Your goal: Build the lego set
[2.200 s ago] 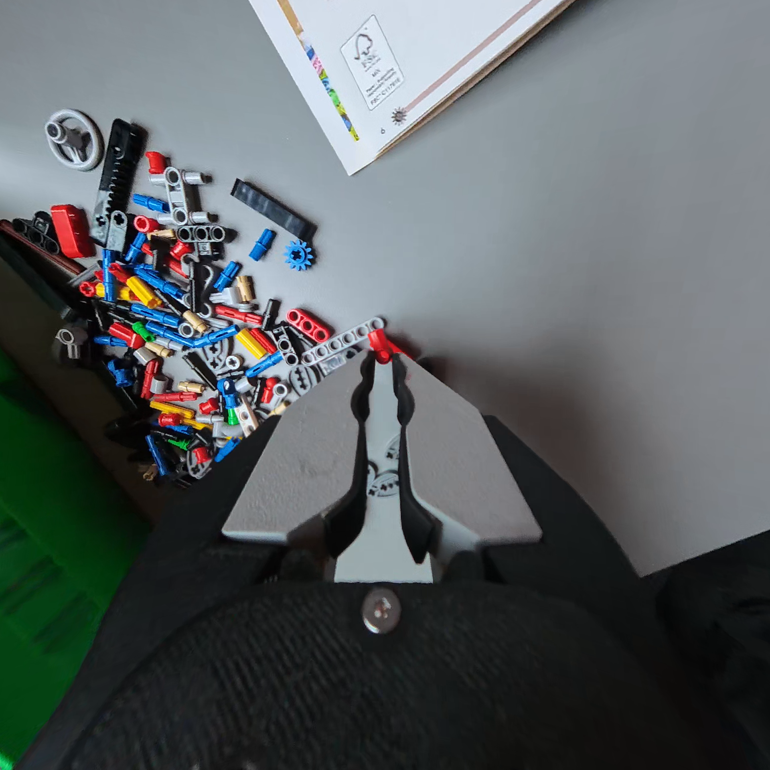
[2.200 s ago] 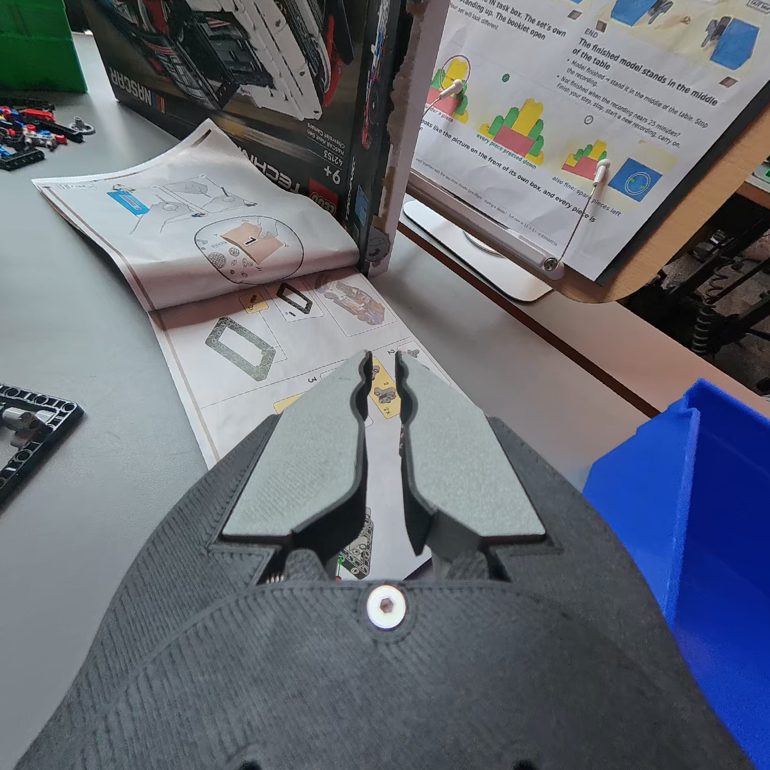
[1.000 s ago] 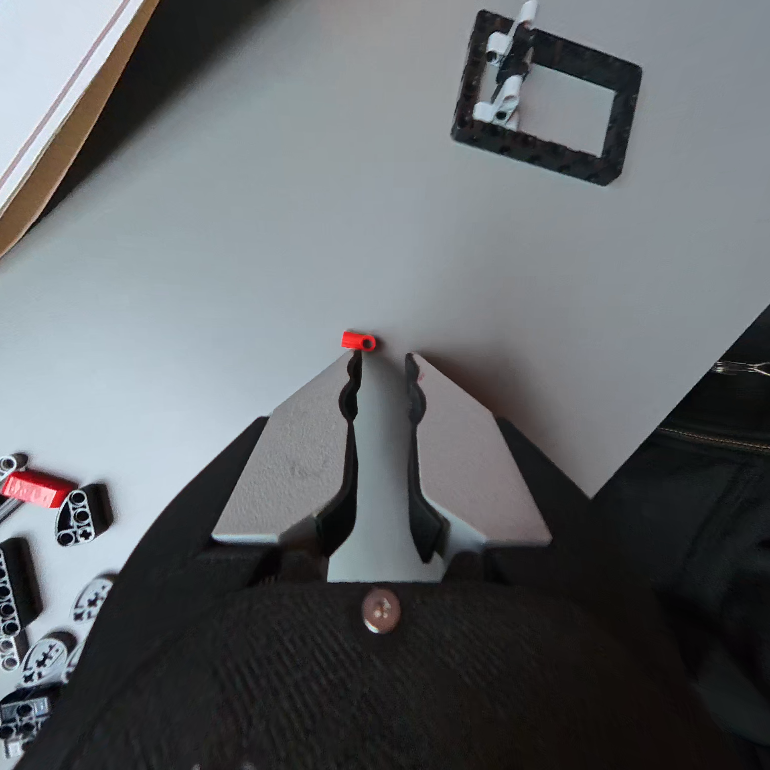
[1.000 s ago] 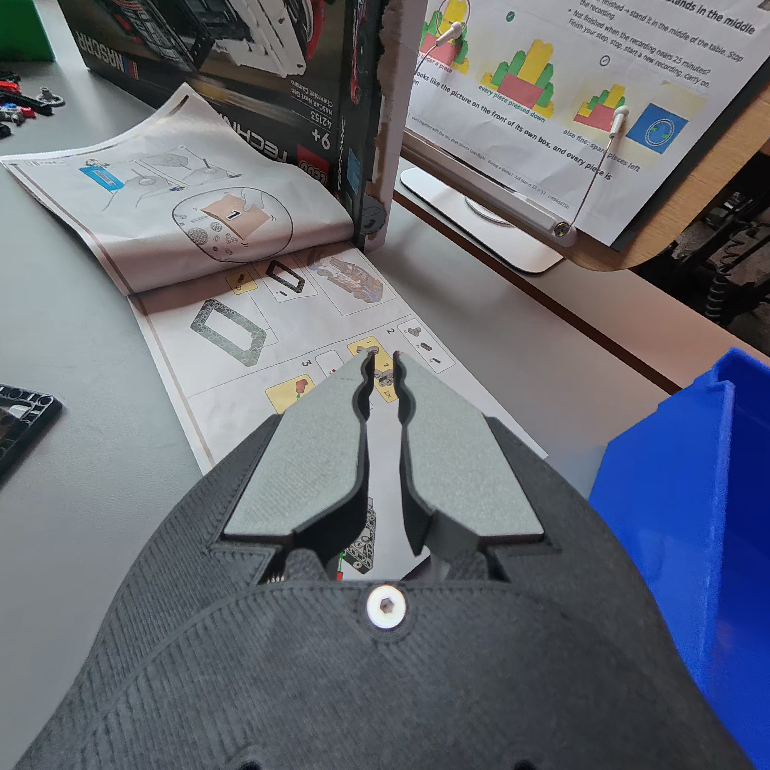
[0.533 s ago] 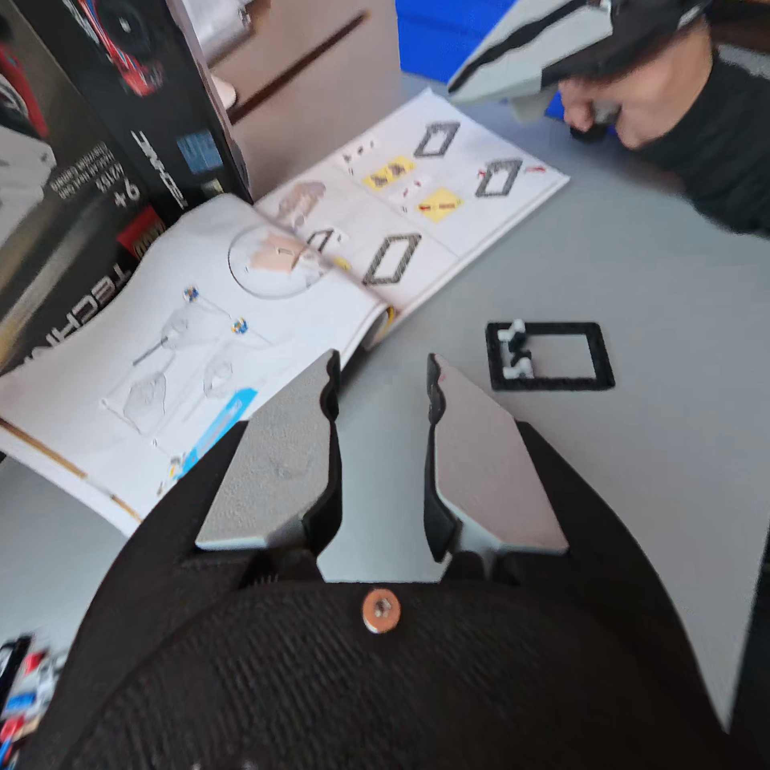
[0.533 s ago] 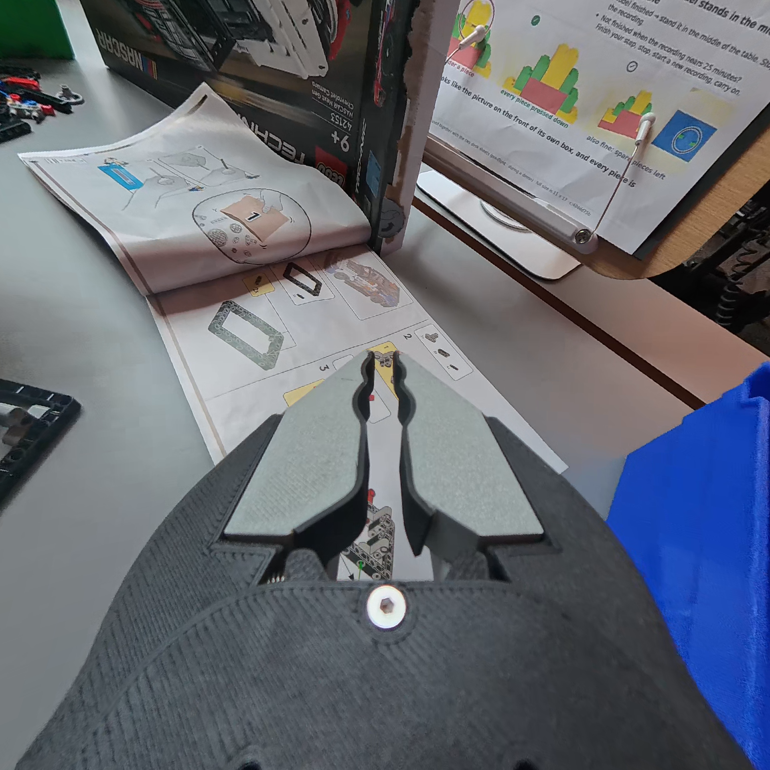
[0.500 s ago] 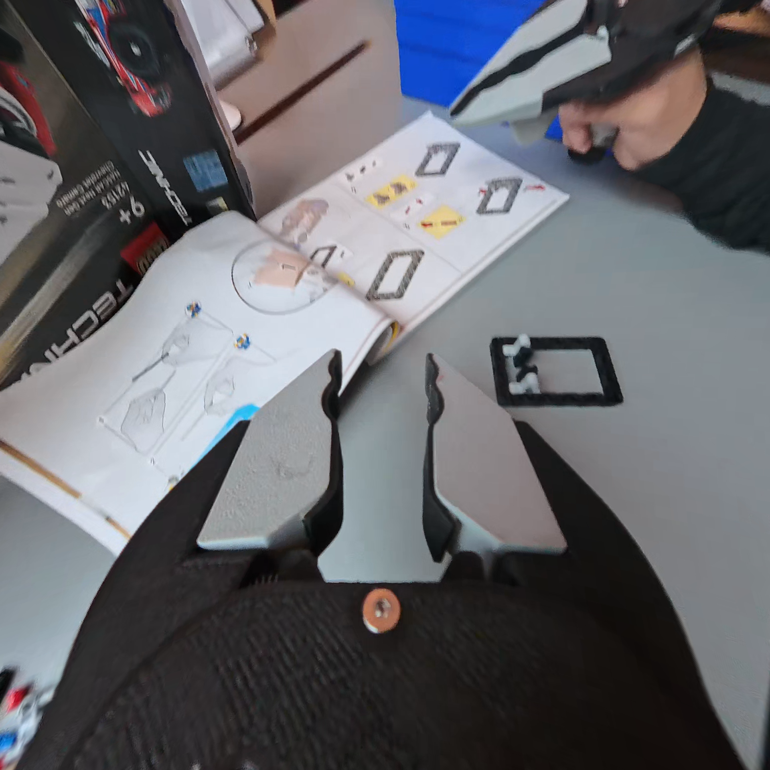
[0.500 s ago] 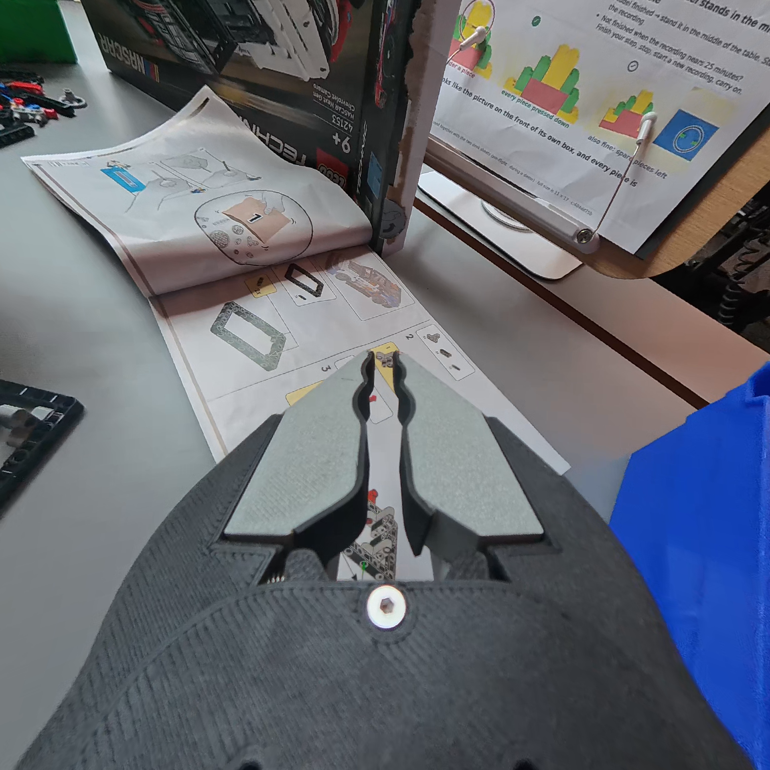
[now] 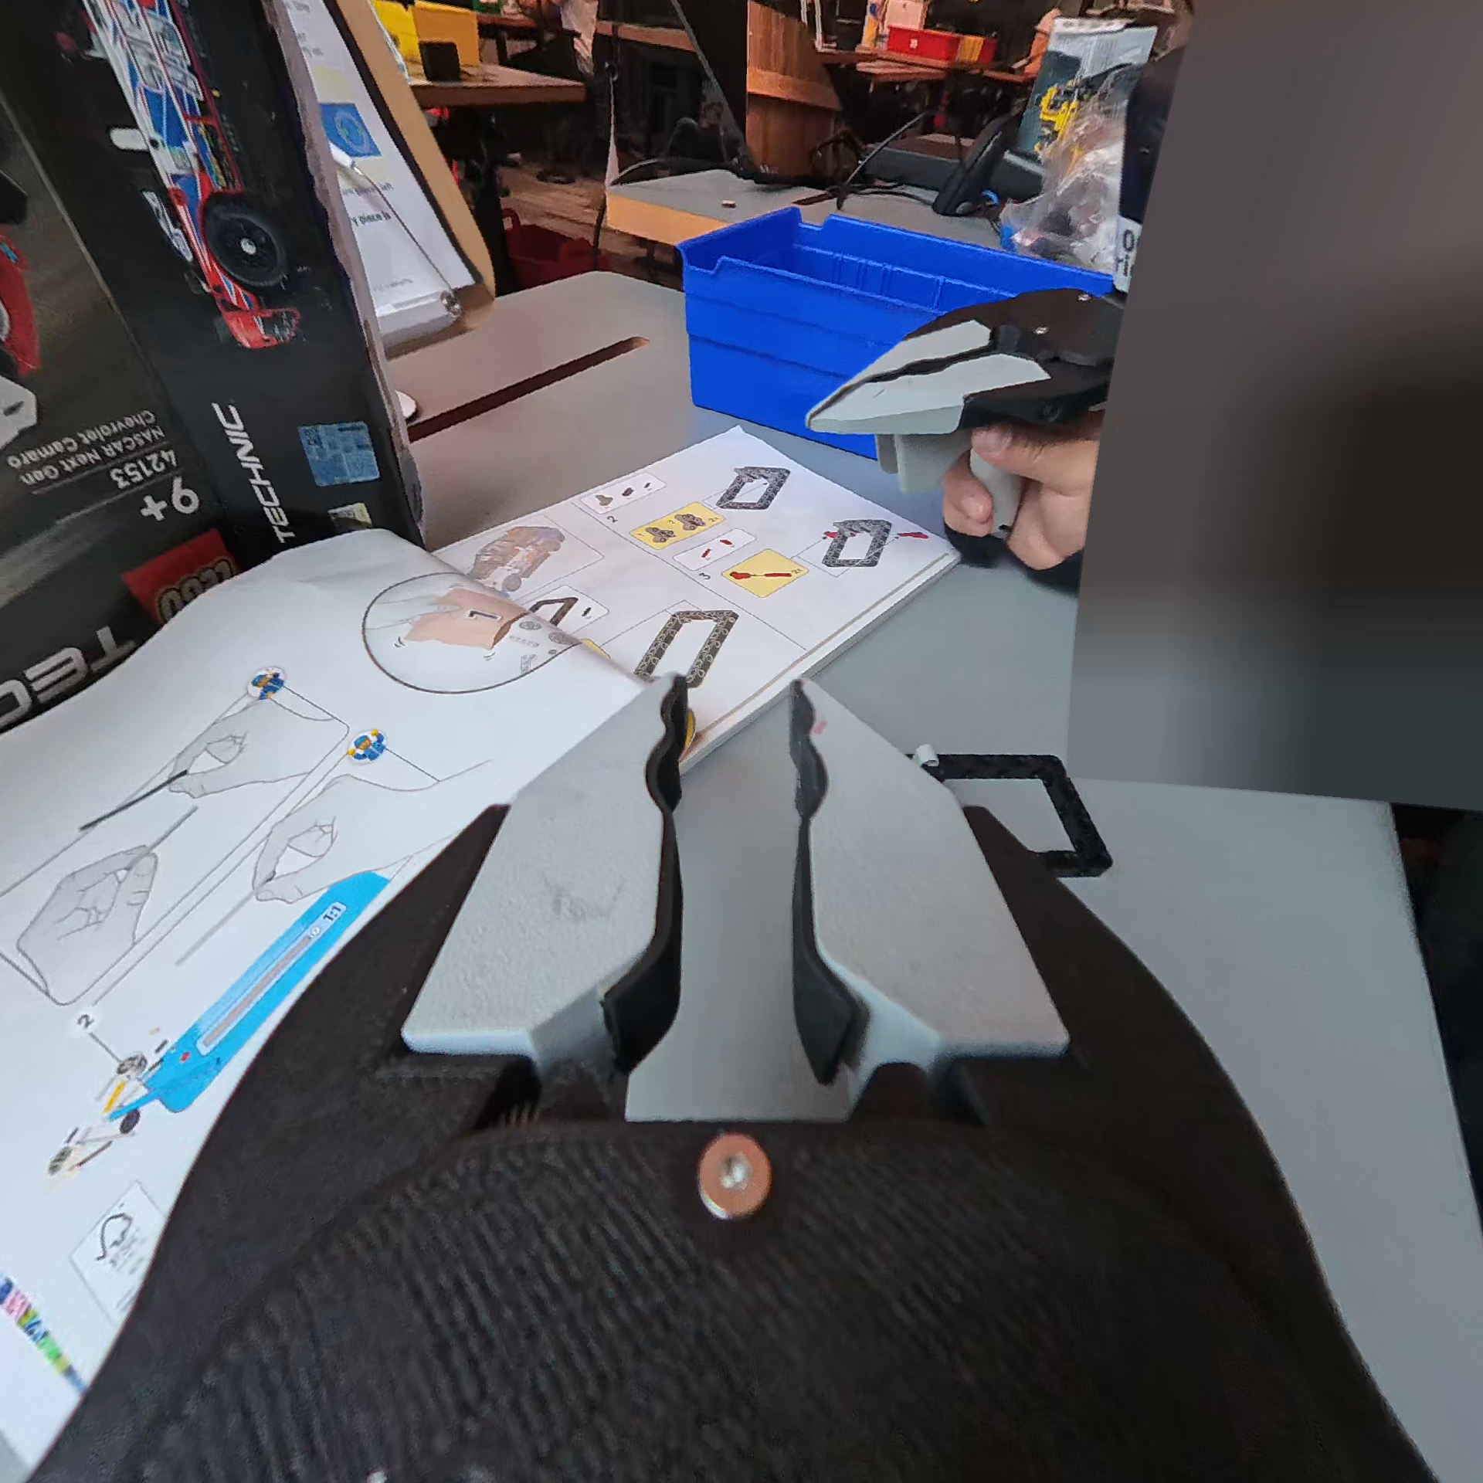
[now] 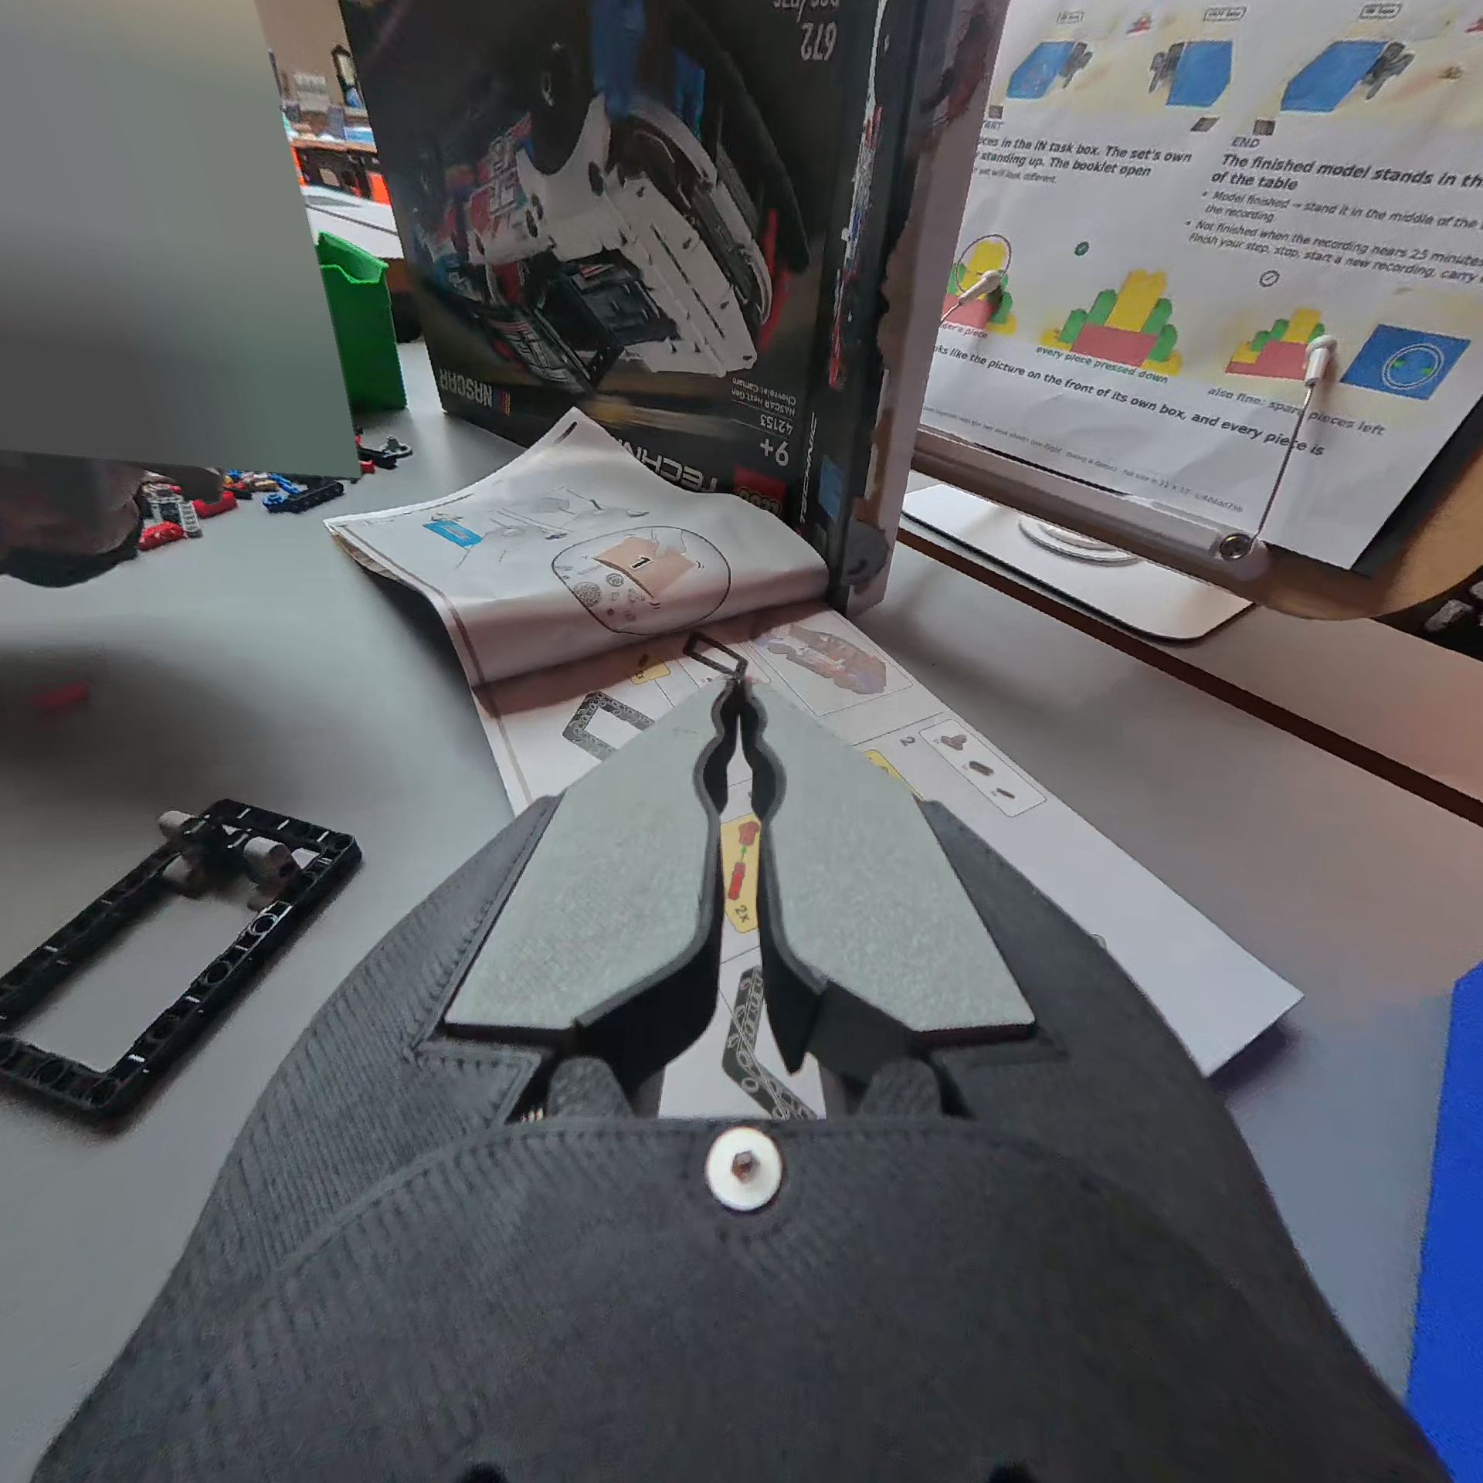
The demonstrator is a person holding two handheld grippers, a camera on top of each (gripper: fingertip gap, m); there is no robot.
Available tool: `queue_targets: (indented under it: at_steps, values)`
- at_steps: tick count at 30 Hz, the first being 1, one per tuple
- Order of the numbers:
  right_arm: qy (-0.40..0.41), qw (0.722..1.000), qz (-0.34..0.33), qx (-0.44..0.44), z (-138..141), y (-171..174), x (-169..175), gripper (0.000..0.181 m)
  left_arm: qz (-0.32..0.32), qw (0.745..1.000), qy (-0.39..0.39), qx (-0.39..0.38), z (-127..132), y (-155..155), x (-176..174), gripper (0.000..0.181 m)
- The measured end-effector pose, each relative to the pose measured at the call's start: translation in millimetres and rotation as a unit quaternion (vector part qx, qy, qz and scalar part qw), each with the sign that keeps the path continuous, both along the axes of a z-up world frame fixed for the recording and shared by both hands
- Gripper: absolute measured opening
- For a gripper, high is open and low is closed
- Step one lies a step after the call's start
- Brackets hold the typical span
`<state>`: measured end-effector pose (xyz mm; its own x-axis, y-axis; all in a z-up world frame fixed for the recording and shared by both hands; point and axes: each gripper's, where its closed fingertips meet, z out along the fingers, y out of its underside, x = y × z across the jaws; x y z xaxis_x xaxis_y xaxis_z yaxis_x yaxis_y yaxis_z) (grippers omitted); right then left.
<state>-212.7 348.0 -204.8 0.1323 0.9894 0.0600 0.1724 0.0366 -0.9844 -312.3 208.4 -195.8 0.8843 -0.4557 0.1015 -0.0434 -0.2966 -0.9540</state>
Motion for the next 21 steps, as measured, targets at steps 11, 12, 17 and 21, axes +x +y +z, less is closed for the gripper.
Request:
queue_targets:
  at_steps: [11, 12, 17, 21]
  values:
    - [0.011, 1.0, 0.006, 0.002, 4.6, -2.5, -4.0, 0.0, 0.037, 0.999, -0.023, -0.031, -9.8, 23.8, 19.5, 0.02]
    - [0.013, 1.0, 0.003, 0.006, 5.7, -1.8, -3.5, 0.0, 0.032, 0.999, -0.031, -0.027, -7.3, 25.8, 26.4, 0.02]
    - [0.002, 1.0, -0.01, 0.003, 1.1, 3.1, 0.1, 0.0, 0.068, 0.996, 0.023, -0.053, -8.8, 5.4, 25.4, 0.021]
    - [0.013, 1.0, -0.005, -0.007, 4.5, 1.9, 2.0, 0.0, 0.196, 0.969, 0.116, -0.101, -2.8, -55.9, -64.8, 0.014]
